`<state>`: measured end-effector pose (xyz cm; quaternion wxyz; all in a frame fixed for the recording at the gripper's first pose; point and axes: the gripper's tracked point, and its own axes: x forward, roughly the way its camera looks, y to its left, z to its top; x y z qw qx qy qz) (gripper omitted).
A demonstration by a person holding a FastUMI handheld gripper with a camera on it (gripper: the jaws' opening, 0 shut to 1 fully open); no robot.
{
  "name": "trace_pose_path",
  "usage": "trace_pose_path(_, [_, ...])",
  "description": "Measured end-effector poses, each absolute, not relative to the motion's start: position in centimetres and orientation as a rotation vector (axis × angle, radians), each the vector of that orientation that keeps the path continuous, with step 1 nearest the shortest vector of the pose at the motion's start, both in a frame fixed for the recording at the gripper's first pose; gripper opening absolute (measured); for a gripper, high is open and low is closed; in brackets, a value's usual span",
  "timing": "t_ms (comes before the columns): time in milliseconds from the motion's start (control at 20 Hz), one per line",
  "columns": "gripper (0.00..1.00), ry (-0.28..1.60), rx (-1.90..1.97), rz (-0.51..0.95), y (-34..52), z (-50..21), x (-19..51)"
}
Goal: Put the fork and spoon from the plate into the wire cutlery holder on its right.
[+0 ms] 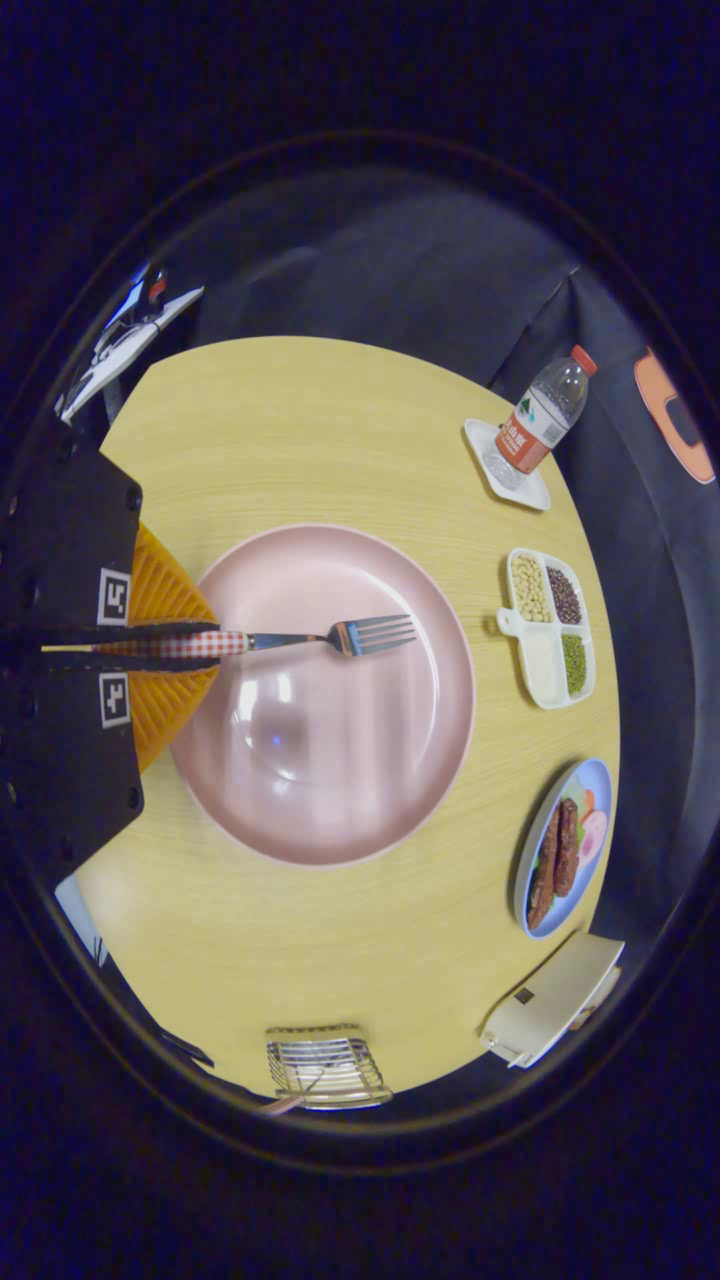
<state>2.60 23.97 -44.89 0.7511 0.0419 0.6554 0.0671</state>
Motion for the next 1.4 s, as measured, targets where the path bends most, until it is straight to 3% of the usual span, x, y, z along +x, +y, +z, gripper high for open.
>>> trace_pose_path(750, [0.03,1.347,-0.038,0.153,3.9,-33.3,2.9])
trace_pose_path(1100, [0.03,1.368,-0.113,0.094,-6.3,-30.9,2.3])
trace_pose_path(1400, [0.02,1.504,-0.057,0.099,-10.4,-30.0,0.7])
